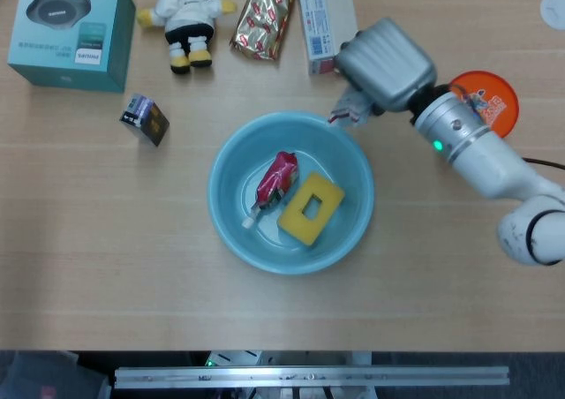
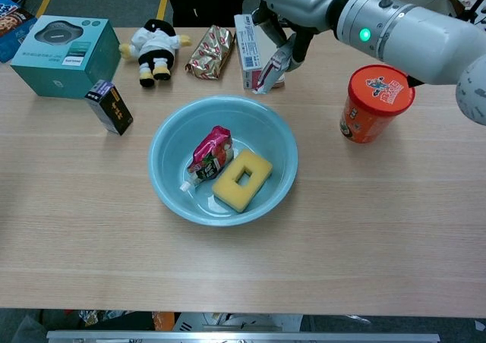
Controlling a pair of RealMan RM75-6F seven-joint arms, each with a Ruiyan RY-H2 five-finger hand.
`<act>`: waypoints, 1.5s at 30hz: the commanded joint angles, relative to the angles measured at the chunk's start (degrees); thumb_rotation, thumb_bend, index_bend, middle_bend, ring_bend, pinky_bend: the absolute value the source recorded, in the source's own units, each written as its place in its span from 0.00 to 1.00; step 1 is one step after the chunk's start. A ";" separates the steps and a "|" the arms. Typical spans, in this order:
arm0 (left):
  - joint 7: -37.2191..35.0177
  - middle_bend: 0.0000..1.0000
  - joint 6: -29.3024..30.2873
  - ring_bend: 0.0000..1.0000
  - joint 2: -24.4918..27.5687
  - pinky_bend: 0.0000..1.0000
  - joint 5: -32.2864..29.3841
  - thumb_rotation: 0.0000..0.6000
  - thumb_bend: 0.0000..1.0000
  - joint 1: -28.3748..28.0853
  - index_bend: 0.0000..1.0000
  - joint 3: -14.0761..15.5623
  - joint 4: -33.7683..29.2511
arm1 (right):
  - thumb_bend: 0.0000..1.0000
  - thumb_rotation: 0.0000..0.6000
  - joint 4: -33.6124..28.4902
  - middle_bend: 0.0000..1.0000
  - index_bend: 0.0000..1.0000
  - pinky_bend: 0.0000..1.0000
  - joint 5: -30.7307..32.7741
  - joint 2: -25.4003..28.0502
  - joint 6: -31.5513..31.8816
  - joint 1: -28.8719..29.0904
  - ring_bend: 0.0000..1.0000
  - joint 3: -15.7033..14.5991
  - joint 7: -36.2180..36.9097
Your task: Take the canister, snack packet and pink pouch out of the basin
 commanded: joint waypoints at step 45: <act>0.47 0.27 -0.29 0.21 -0.05 0.16 -0.74 1.00 0.34 0.16 0.32 0.42 -0.14 | 0.00 1.00 -6.00 0.34 0.27 0.49 -2.04 -1.23 -7.65 -0.94 0.27 1.88 -2.09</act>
